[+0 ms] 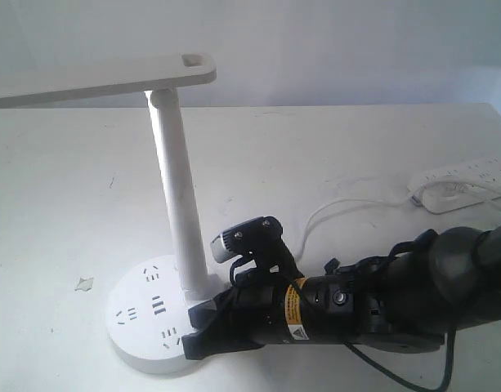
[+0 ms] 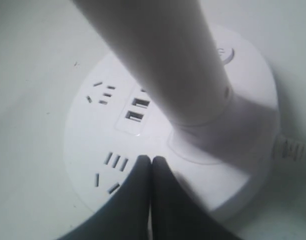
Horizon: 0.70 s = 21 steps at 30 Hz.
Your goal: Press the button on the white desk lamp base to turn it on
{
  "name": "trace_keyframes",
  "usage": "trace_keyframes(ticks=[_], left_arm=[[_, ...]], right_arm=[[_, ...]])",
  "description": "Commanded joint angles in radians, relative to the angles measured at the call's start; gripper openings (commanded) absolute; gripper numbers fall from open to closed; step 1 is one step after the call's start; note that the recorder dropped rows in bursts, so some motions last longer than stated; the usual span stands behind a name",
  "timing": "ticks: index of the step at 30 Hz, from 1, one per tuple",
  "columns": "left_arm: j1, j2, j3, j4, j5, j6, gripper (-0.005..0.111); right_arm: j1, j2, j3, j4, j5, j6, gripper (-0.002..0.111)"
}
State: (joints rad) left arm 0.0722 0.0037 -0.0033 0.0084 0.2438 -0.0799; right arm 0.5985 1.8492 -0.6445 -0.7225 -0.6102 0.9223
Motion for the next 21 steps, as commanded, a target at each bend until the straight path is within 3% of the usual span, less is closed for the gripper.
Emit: trace_keyframes(ticks=[1,10,21], left_arm=[[-0.005,-0.004,0.003,-0.003,0.003,-0.003,0.0],[-0.005,-0.004,0.003,-0.003,0.003,-0.003,0.0],[-0.005,-0.004,0.003,-0.003,0.003,-0.003,0.0]], right_arm=[[-0.001,-0.004,0.006,-0.015,0.033,-0.016,0.0],[-0.001,-0.167,0.006,-0.012,-0.021,-0.143,0.0],[-0.001,-0.595,0.059,-0.014,0.355,-0.186,0.0]])
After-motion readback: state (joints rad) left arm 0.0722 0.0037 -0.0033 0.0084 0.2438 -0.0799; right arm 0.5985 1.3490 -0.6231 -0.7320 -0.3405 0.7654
